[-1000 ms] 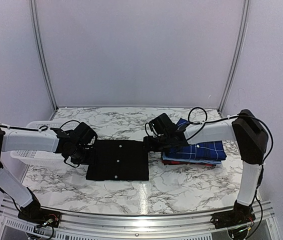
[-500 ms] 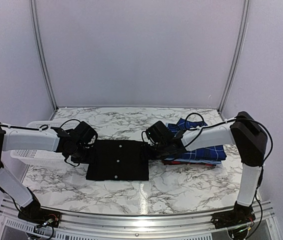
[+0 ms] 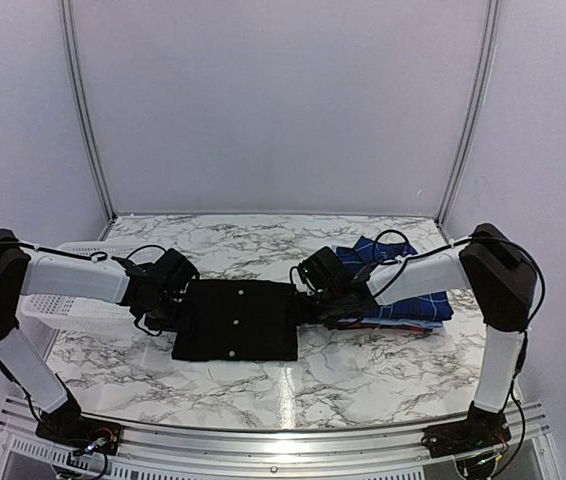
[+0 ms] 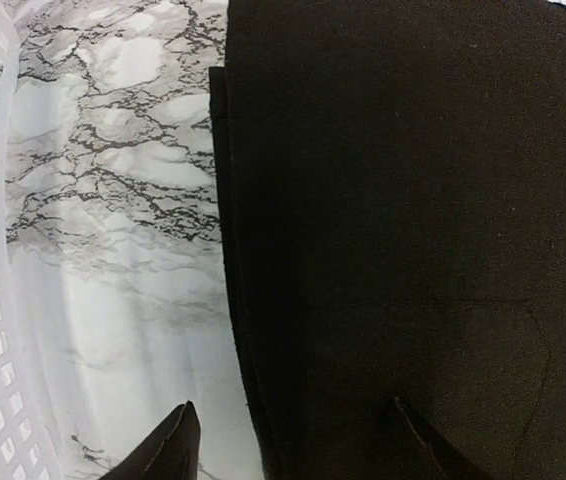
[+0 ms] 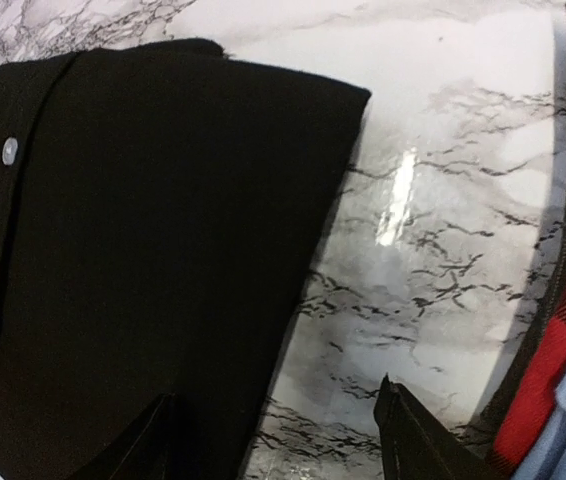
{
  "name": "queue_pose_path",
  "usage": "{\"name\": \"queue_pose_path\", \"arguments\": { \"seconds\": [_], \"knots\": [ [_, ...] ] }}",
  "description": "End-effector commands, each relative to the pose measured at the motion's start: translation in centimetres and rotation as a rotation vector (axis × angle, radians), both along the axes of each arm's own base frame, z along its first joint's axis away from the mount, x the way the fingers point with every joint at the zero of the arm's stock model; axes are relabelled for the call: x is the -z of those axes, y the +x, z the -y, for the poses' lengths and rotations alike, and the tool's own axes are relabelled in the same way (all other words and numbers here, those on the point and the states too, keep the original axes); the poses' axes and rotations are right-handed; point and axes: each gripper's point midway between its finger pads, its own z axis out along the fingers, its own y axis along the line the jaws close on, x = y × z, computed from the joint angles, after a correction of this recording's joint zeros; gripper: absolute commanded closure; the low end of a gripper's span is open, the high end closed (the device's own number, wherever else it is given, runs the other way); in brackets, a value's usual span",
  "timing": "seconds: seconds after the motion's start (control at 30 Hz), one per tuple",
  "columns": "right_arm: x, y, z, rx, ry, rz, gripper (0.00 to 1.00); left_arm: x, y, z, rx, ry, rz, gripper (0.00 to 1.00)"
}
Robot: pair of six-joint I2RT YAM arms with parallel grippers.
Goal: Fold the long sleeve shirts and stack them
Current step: Move the square-folded shirt to the center of the board.
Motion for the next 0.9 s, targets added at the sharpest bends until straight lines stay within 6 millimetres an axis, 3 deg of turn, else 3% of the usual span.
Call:
{"name": "queue_pose_path", "arguments": {
  "seconds": [0.0, 0.3, 0.43, 0.53, 0.67, 0.87],
  "knots": [
    [0.7, 1.5, 3.2, 0.073, -0.017, -0.012, 0.34, 0.1, 0.7, 1.1, 0.025, -0.027, -0.008, 0.34],
    [1.0, 3.3, 10.8, 0.207, -0.033, -0.007, 0.31, 0.2, 0.9, 2.7, 0.038, -0.053, -0.012, 0.34],
    [-0.2, 3.6, 12.8, 0.238, -0.017, 0.015, 0.31, 0.2, 1.2, 3.5, 0.041, -0.065, -0.013, 0.34],
    [-1.3, 3.4, 11.9, 0.204, 0.015, 0.022, 0.31, 0.3, 1.4, 4.0, 0.039, -0.077, -0.013, 0.34],
    [-2.7, 2.3, 8.4, 0.128, 0.048, 0.040, 0.31, 0.1, 1.4, 5.0, 0.044, -0.123, -0.012, 0.39],
    [-2.6, 0.6, 3.9, 0.042, 0.067, 0.026, 0.33, 0.0, 1.3, 6.6, 0.058, -0.164, -0.015, 0.46]
  ]
}}
